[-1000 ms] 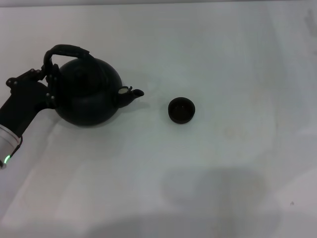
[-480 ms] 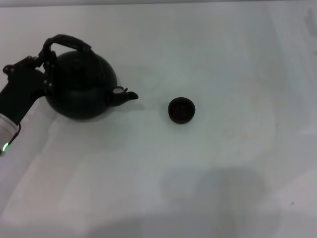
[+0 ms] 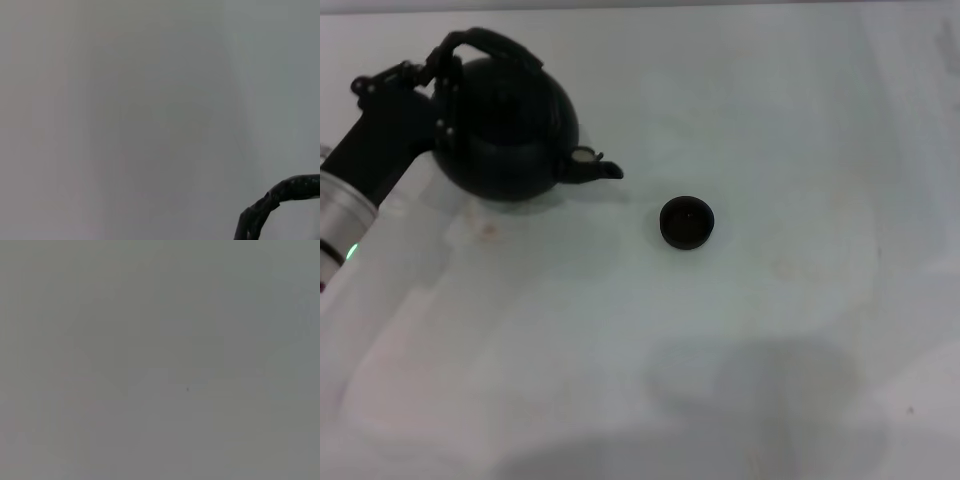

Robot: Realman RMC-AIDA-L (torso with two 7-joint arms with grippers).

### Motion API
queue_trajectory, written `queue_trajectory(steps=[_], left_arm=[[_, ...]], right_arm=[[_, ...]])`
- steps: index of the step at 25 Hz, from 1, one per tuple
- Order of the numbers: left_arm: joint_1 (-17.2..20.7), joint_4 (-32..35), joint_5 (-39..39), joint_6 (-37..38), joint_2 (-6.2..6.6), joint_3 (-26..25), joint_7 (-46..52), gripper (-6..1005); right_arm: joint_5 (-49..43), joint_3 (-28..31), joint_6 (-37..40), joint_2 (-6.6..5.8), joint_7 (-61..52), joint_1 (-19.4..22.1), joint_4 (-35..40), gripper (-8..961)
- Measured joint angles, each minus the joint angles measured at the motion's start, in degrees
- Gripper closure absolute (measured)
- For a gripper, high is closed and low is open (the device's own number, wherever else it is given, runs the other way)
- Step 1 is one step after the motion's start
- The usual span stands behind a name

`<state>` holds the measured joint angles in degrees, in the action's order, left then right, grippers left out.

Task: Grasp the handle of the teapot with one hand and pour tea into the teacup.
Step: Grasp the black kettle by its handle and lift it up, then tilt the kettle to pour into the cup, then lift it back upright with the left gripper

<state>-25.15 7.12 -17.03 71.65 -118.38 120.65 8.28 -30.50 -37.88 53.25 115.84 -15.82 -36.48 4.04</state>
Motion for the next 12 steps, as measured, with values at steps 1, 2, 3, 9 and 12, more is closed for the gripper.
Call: queue_trajectory(steps=[1,2,3,9,12], left_arm=[[-0.67,0.0,0.2,0.36,0.03,0.17,-0.69,886],[-1.0,0.01,0.35,0.52,0.04,0.29,-1.06,886],[-1.69,0.0,0.66,0.69,0.06,0.42,-2.02,886],[-4.26,0.32,2.16,0.93,0.08,0.47,-5.78,886],[-4.91,0.61,3.45,0.95,0.19,0.44,-6.7,885]], right_arm=[[0.0,0.0,-0.02,0.0,0.0,0.01,0.0,126],[0.0,0.0,-0.03,0.0,0.0,0.01,0.0,126],[0.0,0.0,-0.07,0.0,0.0,0.01,0.0,126],[0.0,0.0,-0.59,0.0,0.0,0.03,0.0,126],[0.0,0.0,-0.66,0.01,0.0,0.25,0.0,126]])
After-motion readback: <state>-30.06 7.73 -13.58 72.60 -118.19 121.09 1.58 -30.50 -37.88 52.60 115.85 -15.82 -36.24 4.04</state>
